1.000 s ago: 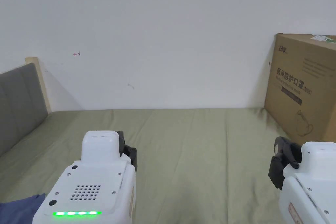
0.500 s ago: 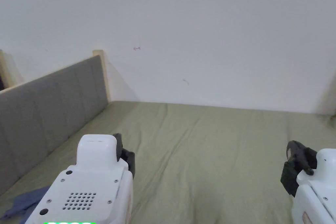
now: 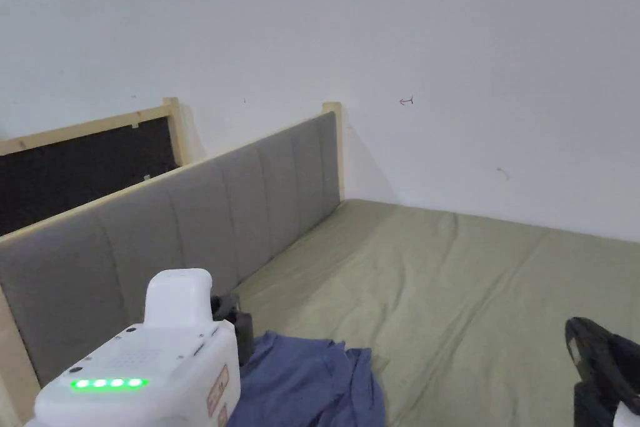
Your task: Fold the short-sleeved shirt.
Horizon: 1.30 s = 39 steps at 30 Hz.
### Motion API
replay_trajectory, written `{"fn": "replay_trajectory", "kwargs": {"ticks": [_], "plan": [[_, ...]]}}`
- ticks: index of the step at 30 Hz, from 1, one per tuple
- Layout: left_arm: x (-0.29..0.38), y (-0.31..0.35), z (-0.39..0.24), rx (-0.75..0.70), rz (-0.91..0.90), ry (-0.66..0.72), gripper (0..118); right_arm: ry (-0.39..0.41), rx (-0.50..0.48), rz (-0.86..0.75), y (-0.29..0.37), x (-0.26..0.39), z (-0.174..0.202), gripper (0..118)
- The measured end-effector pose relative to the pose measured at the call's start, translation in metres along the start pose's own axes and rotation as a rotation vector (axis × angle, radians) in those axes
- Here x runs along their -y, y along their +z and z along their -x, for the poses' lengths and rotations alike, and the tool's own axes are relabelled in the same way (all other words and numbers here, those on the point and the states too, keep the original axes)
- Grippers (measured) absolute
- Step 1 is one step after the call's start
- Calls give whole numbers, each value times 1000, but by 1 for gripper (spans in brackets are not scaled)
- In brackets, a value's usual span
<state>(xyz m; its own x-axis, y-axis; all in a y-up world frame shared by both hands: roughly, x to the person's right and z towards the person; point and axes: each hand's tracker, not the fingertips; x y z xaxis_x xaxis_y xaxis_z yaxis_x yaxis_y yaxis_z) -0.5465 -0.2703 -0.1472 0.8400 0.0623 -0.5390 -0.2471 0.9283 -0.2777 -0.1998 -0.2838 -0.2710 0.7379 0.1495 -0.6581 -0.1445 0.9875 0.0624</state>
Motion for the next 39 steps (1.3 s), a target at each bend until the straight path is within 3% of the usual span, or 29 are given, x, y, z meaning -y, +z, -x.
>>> {"fn": "replay_trajectory", "kwargs": {"ticks": [3, 5, 6, 7, 8, 9, 10, 13, 18, 25, 27, 28, 29, 30, 34, 37, 39], "plan": [[23, -104, 28, 202, 513, 146, 0, 40, 49, 134, -1, 11, -14, 0], [56, -157, 39, 220, 683, 215, 0, 17, 58, 206, -1, 22, -27, 0], [68, -174, 38, 186, 713, 189, 10, -6, 61, 230, -1, 29, -35, 0], [77, -188, 35, 146, 721, 152, 40, -31, 73, 249, -1, 35, -43, 0], [87, -202, 31, 131, 715, 111, 104, -54, 88, 272, -1, 41, -51, 0], [96, -217, 27, 108, 727, 70, 118, -72, 107, 296, -1, 47, -59, 0], [105, -233, 23, 101, 753, 33, 113, -85, 126, 317, -2, 51, -65, 0], [126, -266, 15, 128, 761, 11, 113, -125, 173, 383, -6, 66, -85, 0], [166, -318, 20, -4, 832, -33, 118, -139, 189, 424, -10, 78, -99, 0], [177, -307, 14, -29, 763, -26, 118, -147, 165, 472, -14, 88, -97, 0], [167, -293, 7, -36, 725, -56, 95, -163, 153, 474, -14, 89, -96, 0], [162, -285, 4, -20, 710, -68, 72, -170, 149, 473, -13, 88, -96, 0], [155, -278, 4, -15, 676, -86, 24, -177, 145, 472, -12, 86, -96, 0], [148, -269, 2, -21, 649, -114, 3, -180, 144, 469, -10, 84, -96, 0], [114, -241, 16, 16, 595, -114, 3, -174, 147, 445, 2, 72, -99, 0], [67, -205, 26, -13, 455, -76, 3, -179, 157, 413, 17, 62, -105, 0], [31, -173, 24, 44, 330, -41, 3, -183, 172, 389, 28, 56, -110, 0]]}}
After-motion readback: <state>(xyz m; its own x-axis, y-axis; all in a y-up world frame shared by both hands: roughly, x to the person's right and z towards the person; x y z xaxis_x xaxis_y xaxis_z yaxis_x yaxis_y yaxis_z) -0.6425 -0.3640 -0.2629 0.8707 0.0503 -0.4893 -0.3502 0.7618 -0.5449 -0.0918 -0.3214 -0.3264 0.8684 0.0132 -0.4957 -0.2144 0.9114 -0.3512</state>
